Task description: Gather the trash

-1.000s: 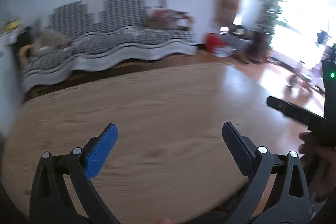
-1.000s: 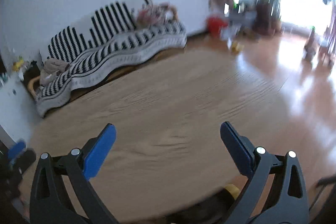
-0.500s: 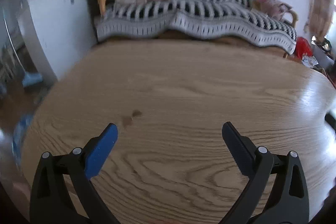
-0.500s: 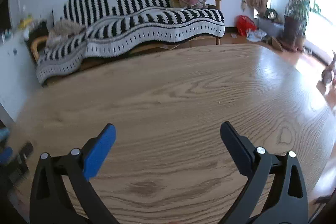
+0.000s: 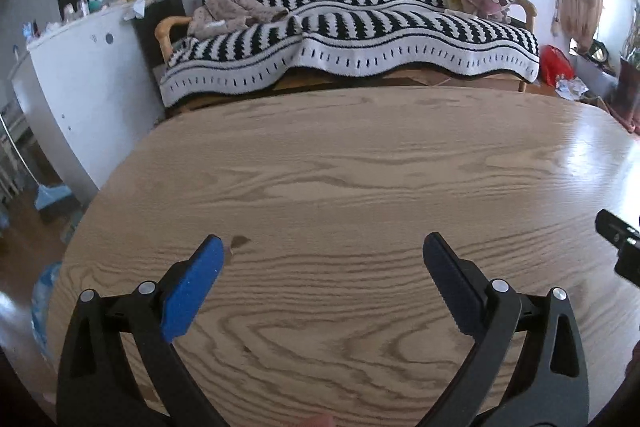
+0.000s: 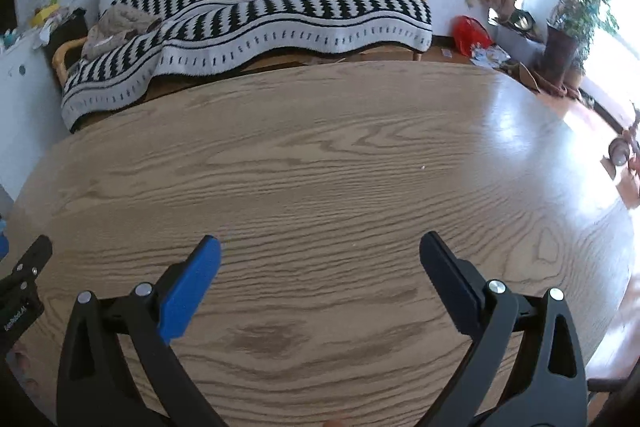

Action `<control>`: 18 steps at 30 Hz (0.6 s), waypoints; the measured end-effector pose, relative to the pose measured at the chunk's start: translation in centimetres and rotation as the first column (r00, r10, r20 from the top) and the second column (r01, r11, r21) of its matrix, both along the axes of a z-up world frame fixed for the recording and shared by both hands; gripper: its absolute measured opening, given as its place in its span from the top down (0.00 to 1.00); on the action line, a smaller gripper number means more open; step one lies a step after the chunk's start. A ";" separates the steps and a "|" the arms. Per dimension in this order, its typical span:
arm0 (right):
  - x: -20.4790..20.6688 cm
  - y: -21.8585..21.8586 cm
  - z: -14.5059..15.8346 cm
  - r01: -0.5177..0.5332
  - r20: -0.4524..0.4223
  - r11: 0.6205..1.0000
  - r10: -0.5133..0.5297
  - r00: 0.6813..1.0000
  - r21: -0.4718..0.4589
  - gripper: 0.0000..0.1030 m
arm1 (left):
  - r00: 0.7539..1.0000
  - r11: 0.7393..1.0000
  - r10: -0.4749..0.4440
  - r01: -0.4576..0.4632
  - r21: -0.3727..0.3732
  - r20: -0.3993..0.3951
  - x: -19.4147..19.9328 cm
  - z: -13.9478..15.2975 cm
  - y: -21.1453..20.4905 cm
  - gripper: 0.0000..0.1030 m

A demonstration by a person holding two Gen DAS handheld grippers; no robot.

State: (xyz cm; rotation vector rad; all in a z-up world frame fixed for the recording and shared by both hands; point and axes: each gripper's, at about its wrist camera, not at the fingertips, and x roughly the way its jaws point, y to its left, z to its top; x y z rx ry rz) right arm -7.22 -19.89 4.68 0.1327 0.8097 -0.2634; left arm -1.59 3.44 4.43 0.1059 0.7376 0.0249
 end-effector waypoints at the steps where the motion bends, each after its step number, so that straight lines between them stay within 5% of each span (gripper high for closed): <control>1: 0.0 0.2 0.0 -0.010 0.000 1.000 0.010 1.000 -0.006 0.07 | 1.000 1.000 -0.001 0.001 -0.007 -0.006 -0.1 -0.2 0.1 0.06; 18: 0.3 0.6 -1.0 -0.035 -0.057 0.999 0.033 0.998 -0.028 0.07 | 0.993 0.993 -0.109 0.106 -0.054 -0.042 -0.9 -0.6 -1.2 0.06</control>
